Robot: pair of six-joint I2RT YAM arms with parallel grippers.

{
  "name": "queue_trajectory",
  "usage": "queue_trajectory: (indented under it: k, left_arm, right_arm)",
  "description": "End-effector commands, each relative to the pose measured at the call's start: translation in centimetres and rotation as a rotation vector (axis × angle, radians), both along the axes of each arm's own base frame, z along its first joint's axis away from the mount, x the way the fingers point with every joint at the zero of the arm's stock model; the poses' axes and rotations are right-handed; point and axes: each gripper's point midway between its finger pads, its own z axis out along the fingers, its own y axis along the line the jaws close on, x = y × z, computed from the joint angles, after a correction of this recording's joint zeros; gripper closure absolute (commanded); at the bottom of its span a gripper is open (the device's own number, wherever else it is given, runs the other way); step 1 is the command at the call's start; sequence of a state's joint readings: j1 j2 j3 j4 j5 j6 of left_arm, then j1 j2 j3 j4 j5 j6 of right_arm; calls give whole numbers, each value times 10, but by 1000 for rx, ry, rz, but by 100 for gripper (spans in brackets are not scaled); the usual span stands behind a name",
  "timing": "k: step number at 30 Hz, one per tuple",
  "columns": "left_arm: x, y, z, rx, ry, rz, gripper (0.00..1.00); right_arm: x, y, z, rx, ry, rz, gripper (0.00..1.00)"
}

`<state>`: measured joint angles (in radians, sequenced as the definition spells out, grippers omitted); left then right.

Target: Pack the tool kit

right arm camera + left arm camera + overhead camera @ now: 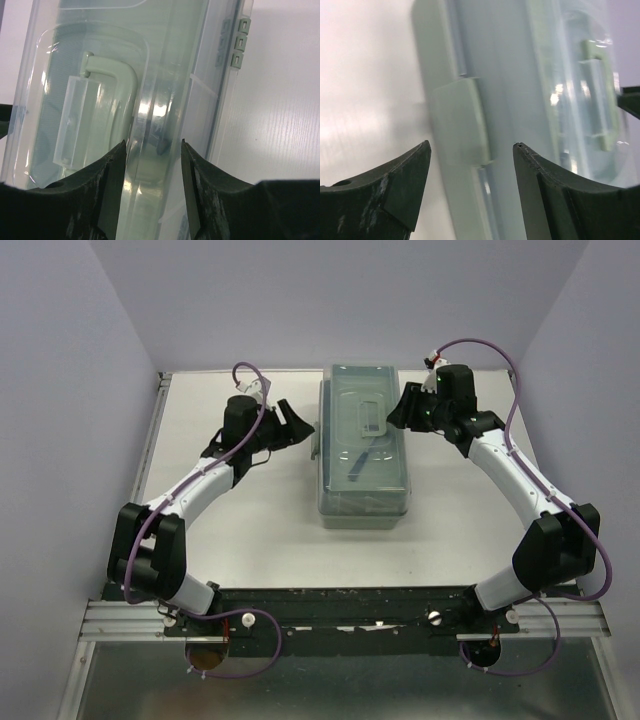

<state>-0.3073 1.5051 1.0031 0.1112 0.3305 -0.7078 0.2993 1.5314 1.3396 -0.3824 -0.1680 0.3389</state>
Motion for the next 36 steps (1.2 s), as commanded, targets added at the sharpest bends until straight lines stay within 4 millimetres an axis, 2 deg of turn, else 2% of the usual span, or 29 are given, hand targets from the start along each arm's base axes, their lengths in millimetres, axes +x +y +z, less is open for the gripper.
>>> queue_trajectory:
  k: [1,7,12,17,26,32,36]
  left_arm:
    - [4,23,-42,98,140,82,23]
    - [13,28,-64,147,192,92,24]
    - [16,19,-84,148,248,50,24]
    - [20,7,-96,164,272,11,24]
    - [28,-26,-82,157,217,-63,25]
    - [26,-41,-82,162,212,-99,25]
    - [25,-55,-72,140,169,-139,25]
  right_arm:
    - [-22,12,-37,-21,123,63,46]
    - [-22,10,-38,-28,122,59,46]
    - [-22,10,-39,-29,127,59,46]
    - [-23,11,-39,-25,127,61,46]
    - [-22,11,-39,-24,125,61,46]
    - [-22,11,-41,-27,130,62,46]
    - [-22,12,-43,-25,134,64,46]
